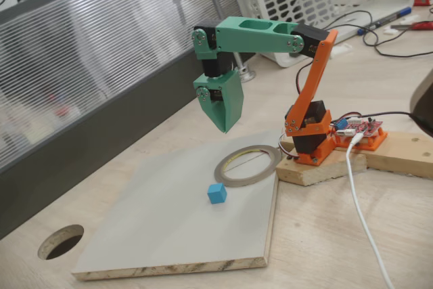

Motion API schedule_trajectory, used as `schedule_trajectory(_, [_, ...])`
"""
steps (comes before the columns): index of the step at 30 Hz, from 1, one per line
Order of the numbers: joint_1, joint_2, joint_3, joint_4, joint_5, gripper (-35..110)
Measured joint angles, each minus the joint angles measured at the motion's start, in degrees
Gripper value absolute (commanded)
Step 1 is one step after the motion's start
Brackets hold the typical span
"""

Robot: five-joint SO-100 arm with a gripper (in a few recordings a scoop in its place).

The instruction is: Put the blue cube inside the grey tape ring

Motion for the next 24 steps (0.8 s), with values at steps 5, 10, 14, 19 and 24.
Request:
schedule_trajectory(5, [-13.3, 0.0, 0.0, 0.0, 0.0, -1])
schedule_trajectory(10, [-29.5, -3.9, 0.0, 0.3, 0.0, -1])
schedule_trajectory(14, [-34.2, -7.3, 0.0, 0.3, 0.0, -1])
schedule_trajectory(19, [-35.1, -8.7, 0.0, 0.0, 0.0, -1])
schedule_trajectory(24, [-35.1, -8.7, 0.0, 0.3, 0.0, -1])
